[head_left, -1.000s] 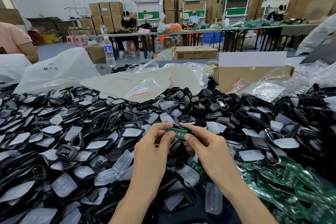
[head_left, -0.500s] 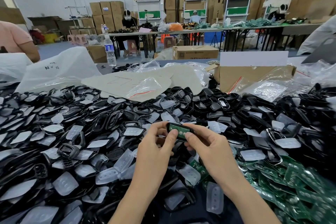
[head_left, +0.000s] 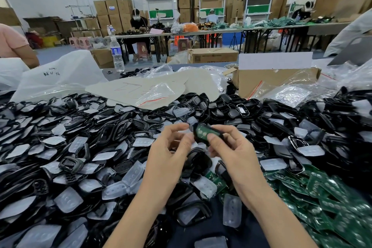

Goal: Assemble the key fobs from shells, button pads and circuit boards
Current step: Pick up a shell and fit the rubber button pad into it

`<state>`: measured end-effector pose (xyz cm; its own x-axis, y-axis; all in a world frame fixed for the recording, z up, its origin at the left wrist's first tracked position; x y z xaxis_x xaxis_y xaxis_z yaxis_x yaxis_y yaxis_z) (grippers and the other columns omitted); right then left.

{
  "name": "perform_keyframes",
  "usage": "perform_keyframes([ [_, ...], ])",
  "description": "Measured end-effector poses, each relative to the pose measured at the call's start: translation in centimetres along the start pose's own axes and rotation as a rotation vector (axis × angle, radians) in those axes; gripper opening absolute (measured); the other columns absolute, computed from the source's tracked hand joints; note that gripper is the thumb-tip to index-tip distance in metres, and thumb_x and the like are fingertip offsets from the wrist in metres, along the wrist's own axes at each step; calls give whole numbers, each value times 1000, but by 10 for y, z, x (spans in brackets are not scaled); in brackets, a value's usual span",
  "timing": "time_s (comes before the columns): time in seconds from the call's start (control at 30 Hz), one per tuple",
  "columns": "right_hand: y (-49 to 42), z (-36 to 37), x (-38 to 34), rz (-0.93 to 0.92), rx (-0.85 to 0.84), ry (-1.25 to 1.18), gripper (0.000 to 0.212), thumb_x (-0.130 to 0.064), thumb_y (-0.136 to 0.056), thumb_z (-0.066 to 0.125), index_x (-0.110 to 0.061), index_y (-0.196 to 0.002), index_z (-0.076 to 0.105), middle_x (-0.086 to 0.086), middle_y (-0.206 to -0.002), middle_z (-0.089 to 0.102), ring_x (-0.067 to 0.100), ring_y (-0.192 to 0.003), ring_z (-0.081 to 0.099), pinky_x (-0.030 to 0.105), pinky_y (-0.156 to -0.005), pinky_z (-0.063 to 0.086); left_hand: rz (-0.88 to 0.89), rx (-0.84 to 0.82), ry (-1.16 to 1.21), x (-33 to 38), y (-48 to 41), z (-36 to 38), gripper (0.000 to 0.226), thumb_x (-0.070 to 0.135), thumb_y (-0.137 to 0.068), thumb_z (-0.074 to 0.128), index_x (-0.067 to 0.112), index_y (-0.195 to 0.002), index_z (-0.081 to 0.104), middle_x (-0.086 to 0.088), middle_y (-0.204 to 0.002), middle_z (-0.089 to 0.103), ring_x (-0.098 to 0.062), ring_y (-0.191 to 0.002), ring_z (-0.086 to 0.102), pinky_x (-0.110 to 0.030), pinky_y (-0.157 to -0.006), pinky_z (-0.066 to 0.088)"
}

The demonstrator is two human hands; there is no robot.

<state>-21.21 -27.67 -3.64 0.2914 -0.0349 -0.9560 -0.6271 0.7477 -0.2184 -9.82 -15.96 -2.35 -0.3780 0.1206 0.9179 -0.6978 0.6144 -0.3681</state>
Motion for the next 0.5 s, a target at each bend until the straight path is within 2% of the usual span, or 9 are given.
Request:
perform_keyframes([
  [0.07,-4,-10,-2,64,105,-229,15,-14,-90,71,-27,-94,77,-1,-83,74,9,-65,63,22,-67,56,-18,-37,-63,0,-4,-1,11,34,-97,63,38,-106,62,13,-90,72,-5,-80,66,-21,-66,53],
  [0.2,-8,-26,-1,212,251,-636,10,-18,-92,70,-14,-100,73,0,-75,66,10,-57,56,24,-60,57,-27,-157,-264,0,-16,-1,8,34,-98,61,41,-103,62,19,-87,69,-3,-79,62,-8,-65,42],
  [0.3,-7,-34,1,283,307,-807,22,-23,-88,75,-7,-103,73,3,-76,65,11,-63,59,26,-62,58,-47,-232,-354,4,-28,1,7,36,-99,59,41,-103,62,12,-89,69,-4,-79,64,-12,-66,46],
  [0.4,-9,-41,-2,289,310,-927,34,-24,-89,74,-1,-113,69,9,-92,71,16,-83,68,26,-67,59,-29,-337,-449,11,-32,6,7,38,-100,56,41,-103,62,11,-91,68,-1,-75,63,-17,-66,47],
  [0.5,-10,-46,-7,241,313,-989,36,-19,-94,69,0,-124,66,15,-103,76,21,-93,75,25,-72,60,-51,-584,-567,14,-18,11,7,42,-99,56,41,-100,63,11,-89,70,-5,-75,65,-21,-66,52],
])
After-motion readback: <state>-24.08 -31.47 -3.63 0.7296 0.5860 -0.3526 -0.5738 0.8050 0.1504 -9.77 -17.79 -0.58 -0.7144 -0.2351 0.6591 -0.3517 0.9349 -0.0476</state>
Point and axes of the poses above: each hand's wrist, its own y-axis away from the middle knuckle, its own z-axis out of the palm, x = y × z, the point moved 4 cm from there along -y, towards the middle knuckle
